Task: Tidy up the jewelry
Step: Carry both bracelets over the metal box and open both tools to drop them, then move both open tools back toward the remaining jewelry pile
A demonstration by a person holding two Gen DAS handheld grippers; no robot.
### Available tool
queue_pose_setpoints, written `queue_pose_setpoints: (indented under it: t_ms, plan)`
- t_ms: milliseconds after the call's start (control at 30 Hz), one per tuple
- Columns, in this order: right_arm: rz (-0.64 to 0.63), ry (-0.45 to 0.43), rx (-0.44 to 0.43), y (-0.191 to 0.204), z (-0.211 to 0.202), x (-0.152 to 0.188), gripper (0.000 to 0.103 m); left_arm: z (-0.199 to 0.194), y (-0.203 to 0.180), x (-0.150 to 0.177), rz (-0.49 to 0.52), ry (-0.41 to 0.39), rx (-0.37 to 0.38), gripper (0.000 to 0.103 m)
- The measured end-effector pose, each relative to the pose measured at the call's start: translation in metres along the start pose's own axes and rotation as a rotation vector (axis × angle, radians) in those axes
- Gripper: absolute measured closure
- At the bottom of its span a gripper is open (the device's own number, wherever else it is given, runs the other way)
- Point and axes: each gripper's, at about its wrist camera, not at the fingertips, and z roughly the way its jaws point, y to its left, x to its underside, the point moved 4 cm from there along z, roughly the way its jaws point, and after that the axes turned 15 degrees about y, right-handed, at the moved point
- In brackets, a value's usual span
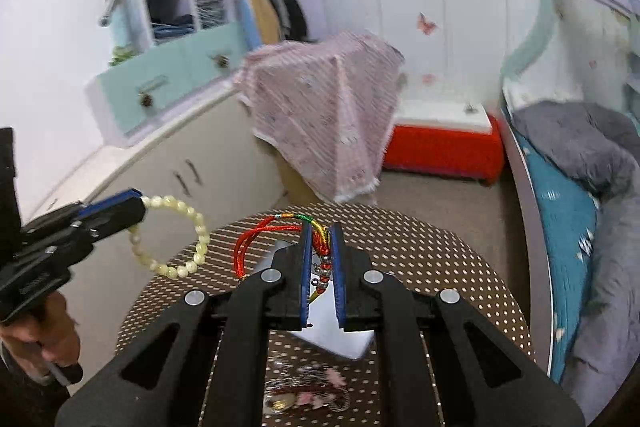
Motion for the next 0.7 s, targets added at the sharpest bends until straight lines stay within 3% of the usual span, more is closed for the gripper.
queue_pose_setpoints:
  t_ms: [100, 167, 200, 233, 267, 300, 400, 533, 700]
  plan:
    - [0.016, 0.042, 0.005, -0.005, 0.025, 0.003, 0.095, 0.028, -0.004, -0.008, -0.005, 0.047, 0.011, 0.093]
    - [0.042, 0.060, 0.014, -0.011, 0.033, 0.001, 0.088, 0.049, -0.001, -0.010, -0.028, 0.091, -0.003, 0.093]
    - [0.058, 0.068, 0.021, -0.014, 0.036, 0.003, 0.080, 0.053, 0.001, -0.010, -0.038, 0.100, -0.015, 0.087]
    - [0.075, 0.064, 0.028, -0.018, 0.036, 0.005, 0.054, 0.056, 0.004, -0.009, -0.055, 0.108, -0.041, 0.075]
    - [0.095, 0.045, 0.037, -0.022, 0.032, 0.007, 0.025, 0.055, 0.007, -0.009, -0.074, 0.102, -0.071, 0.031]
    - [0.111, 0.017, 0.047, -0.025, 0.026, 0.010, 0.018, 0.050, 0.008, -0.009, -0.089, 0.077, -0.089, 0.008]
    - [0.142, -0.016, 0.064, -0.032, 0.013, 0.015, 0.008, 0.037, 0.015, -0.005, -0.108, 0.039, -0.125, 0.008]
    - [0.174, -0.056, 0.066, -0.040, -0.002, 0.018, 0.008, 0.018, 0.022, 0.001, -0.118, 0.000, -0.215, 0.008]
    - [0.171, -0.086, 0.075, -0.034, -0.019, 0.021, 0.008, 0.001, 0.031, 0.014, -0.143, -0.012, -0.238, 0.008]
